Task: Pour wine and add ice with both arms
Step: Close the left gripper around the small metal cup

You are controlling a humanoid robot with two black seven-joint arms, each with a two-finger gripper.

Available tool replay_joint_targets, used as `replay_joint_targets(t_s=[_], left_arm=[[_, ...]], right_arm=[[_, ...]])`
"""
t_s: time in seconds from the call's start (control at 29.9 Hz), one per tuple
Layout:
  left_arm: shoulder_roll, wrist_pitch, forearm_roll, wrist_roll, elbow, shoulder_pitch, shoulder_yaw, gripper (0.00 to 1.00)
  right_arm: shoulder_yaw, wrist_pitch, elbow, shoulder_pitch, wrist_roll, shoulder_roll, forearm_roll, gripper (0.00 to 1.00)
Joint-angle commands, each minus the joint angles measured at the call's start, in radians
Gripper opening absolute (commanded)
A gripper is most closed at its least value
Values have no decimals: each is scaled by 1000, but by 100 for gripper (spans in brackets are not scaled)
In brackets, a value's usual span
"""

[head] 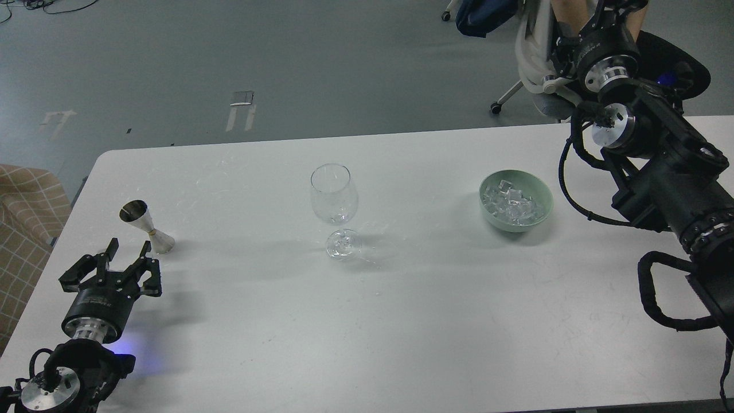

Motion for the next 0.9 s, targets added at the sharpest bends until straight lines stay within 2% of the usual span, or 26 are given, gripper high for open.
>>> replay_joint_targets(t_s=[0.0, 0.27, 0.37, 0.57, 0.87], left_arm=[[3, -12, 0, 0, 47, -46, 9, 52], [0, -41, -1, 3, 130, -92, 30, 51], [0, -35, -1, 0, 138, -103, 32, 48], [-11, -26, -1, 2, 146, -137, 33, 48], [-11, -11, -1, 7, 234, -206, 50, 48]], right_arm=[[1, -12, -1, -14, 0, -4, 1, 100], [1, -53, -2, -11, 2, -32, -1, 100], [1, -55, -4, -14, 2, -32, -1, 100], [1, -58, -7, -14, 3, -35, -1, 100], [1, -58, -8, -14, 3, -35, -1, 100]])
